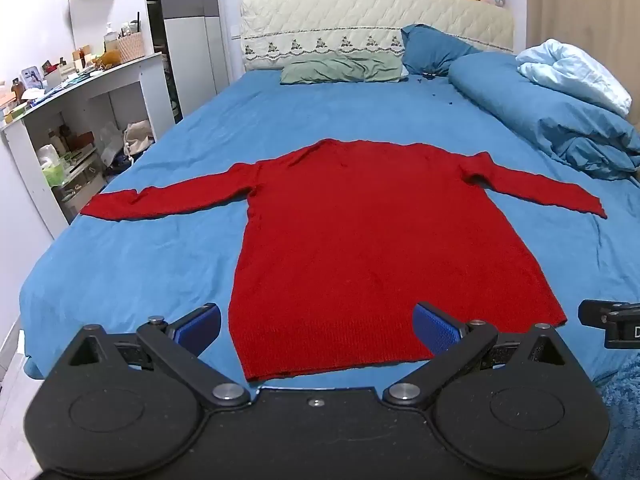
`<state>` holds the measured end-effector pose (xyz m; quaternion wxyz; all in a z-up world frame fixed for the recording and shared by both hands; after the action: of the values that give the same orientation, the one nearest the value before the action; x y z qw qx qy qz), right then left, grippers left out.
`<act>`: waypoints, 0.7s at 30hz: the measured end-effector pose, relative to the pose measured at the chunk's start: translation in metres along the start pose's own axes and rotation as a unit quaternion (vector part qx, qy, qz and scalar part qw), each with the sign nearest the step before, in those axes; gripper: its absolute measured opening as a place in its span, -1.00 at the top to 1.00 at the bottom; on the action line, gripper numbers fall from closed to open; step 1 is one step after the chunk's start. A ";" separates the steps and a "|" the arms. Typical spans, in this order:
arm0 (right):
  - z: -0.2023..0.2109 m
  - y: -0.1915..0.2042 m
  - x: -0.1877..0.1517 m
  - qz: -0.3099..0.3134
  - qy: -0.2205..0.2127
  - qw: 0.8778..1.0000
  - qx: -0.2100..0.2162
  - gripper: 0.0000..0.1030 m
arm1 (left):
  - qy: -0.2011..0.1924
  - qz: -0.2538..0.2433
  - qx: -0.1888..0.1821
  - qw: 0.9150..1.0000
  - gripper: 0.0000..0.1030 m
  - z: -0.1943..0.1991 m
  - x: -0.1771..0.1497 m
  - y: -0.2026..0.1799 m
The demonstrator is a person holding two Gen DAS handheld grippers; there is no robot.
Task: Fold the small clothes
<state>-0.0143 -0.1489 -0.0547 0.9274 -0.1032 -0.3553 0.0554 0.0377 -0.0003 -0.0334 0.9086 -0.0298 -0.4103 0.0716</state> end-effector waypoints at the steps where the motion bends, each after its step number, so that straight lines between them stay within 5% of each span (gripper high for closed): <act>1: 0.000 0.000 0.000 0.000 0.000 1.000 0.000 -1.00 | 0.001 0.001 -0.002 1.000 -1.00 0.000 0.000 0.000; 21: 0.002 -0.001 0.000 -0.006 0.001 1.000 0.005 -1.00 | -0.017 -0.003 -0.002 1.000 -1.00 0.007 -0.001 -0.001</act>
<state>-0.0157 -0.1498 -0.0532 0.9287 -0.0964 -0.3544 0.0513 0.0319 -0.0018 -0.0296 0.9014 -0.0296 -0.4264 0.0689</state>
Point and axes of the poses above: each gripper's, at about its wrist camera, not at the fingertips, and z roughly against the way its jaws point, y to its left, x to its top, the point moved 5 cm from there along -z, roughly the way its jaws point, and after that the axes turned 14 degrees about z, right-handed, at the moved point
